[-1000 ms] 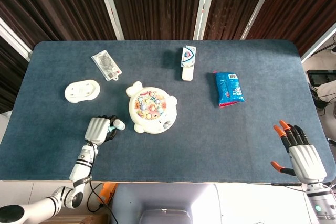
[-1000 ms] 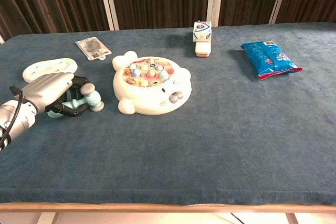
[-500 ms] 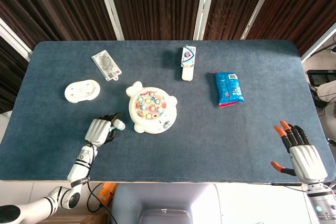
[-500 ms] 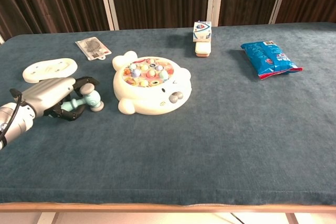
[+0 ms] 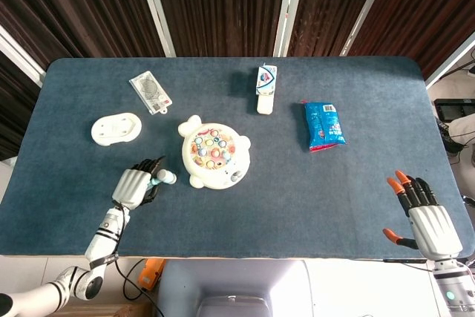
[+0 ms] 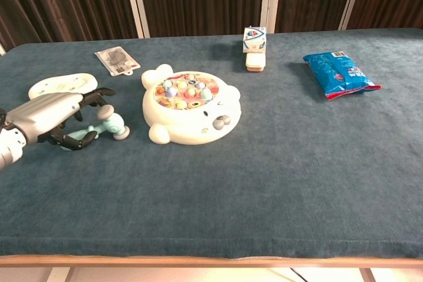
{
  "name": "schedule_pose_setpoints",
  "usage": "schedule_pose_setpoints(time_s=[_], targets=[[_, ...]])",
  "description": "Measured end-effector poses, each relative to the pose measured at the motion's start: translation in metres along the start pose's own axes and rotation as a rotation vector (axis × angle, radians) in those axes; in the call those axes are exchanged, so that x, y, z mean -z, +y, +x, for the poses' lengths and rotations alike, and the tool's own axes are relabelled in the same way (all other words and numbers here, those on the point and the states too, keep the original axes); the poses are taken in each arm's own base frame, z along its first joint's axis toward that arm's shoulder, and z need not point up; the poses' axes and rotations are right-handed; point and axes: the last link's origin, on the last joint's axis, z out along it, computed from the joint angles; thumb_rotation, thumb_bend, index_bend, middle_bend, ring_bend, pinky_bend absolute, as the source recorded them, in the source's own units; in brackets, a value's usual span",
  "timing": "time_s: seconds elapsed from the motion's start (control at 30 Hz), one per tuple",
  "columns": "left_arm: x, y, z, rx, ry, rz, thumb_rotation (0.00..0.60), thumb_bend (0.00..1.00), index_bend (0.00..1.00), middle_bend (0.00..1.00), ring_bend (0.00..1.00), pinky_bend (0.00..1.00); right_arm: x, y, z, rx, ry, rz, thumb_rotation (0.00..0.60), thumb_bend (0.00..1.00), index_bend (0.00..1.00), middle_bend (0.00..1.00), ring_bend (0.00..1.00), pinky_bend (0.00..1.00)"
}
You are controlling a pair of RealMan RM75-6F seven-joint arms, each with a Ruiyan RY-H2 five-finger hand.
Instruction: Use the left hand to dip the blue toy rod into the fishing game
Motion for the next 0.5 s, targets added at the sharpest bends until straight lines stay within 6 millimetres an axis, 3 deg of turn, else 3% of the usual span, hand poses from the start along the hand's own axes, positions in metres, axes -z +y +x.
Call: schedule_pose_setpoints(time_s=[0.17,0.3,0.5], targets=[[0.027,-0.019,0.021,-0.023,0.045,0.002,0.6,0.43,0.0,0.01,0.01,0.2,0.001,0.001,0.001,0.0,0.001,-0.002,0.6,0.31,0.0,0.0,0.0,0.0],[0.068,-0.041,0.042,-0.053,0.073,0.064,0.6,0.43,0.0,0.0,0.0,0.11,0.001,0.002,0.0,0.013,0.0,-0.009,0.6,0.31,0.0,0.0,0.0,0.0],[0.169,-0.07,0.082,-0.033,0.128,0.242,0.6,0.43,0.0,0.0,0.0,0.06,-0.001,0.0,-0.003,0.031,-0.007,-0.022,0.6,0.31,0.0,0.0,0.0,0.0]])
